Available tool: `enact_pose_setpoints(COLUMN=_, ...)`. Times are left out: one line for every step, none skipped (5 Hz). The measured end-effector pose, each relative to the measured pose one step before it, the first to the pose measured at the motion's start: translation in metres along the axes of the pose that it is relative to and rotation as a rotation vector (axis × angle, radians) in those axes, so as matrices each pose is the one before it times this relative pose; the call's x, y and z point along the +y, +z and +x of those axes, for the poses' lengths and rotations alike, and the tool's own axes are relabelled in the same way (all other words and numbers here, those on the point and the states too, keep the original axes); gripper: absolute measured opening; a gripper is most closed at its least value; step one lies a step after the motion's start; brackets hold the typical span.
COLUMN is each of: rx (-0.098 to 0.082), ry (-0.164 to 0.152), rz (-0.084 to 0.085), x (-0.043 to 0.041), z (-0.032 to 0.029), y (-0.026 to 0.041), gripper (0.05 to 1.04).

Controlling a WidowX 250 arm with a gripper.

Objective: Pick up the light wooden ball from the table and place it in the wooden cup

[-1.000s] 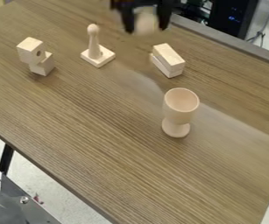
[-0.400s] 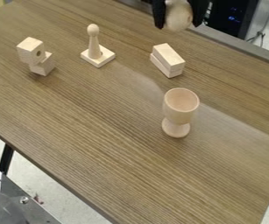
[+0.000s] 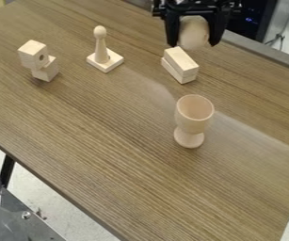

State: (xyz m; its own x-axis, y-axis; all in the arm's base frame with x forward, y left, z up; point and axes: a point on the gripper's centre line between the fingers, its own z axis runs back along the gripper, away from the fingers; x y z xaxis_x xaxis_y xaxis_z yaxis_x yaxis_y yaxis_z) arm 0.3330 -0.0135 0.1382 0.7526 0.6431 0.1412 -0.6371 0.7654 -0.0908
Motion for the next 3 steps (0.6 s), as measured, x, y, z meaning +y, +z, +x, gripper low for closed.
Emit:
enact_pose_setpoints(rx=0.0066, ry=-0.0049, rz=0.0099, x=0.00294, z=-0.01014, y=-0.00489, gripper=0.799)
enact_pose_setpoints(rx=0.0092, ry=-0.0162, rz=0.0211, x=0.00268, z=-0.01489, y=-0.00992, gripper=0.799)
enact_pose_setpoints(rx=-0.0128, ry=-0.0223, rz=0.0006, x=-0.00344, z=-0.00908, y=-0.00281, gripper=0.799)
